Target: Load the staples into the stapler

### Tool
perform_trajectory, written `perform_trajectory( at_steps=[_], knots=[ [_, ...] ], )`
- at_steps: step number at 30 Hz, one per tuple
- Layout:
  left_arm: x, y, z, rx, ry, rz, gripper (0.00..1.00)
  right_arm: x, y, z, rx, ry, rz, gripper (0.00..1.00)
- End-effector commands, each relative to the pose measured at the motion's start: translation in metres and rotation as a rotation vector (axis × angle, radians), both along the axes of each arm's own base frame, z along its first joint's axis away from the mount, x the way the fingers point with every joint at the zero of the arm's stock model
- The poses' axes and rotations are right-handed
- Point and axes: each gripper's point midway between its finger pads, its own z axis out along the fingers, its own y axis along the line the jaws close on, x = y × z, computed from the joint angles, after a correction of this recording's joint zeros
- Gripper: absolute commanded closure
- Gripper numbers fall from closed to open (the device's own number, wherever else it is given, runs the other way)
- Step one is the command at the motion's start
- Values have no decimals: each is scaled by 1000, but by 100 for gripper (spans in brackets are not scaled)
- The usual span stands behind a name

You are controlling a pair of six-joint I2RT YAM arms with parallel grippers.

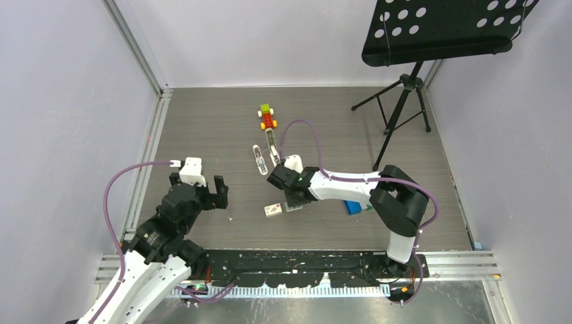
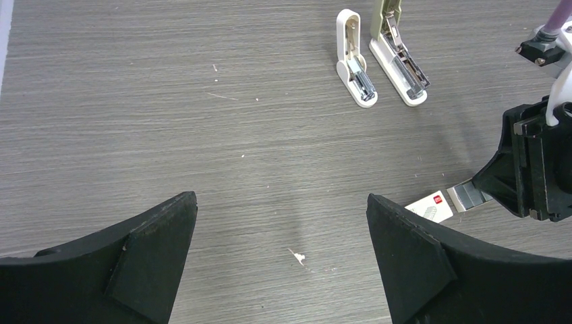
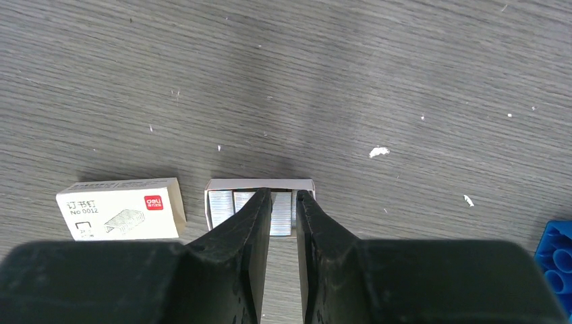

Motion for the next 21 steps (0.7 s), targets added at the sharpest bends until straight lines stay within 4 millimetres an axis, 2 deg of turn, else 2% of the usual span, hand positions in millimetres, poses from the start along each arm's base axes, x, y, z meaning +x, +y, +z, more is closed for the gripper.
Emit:
perform_trajectory(
  at_steps=[1,5,11,21],
  knots=[
    [5,-1,9,-15,-41,1,0,0,3,-21,45,19,-63,73],
    [5,-1,10,-18,-43,3,0,5,-3,-22,28,0,-88,76],
    [5,-1,10,-17,-43,4,0,5,1,-17,59,-7,-75,88],
    [5,-1,9,-17,-42,4,0,13,4,31,131,-92,-39,91]
  ],
)
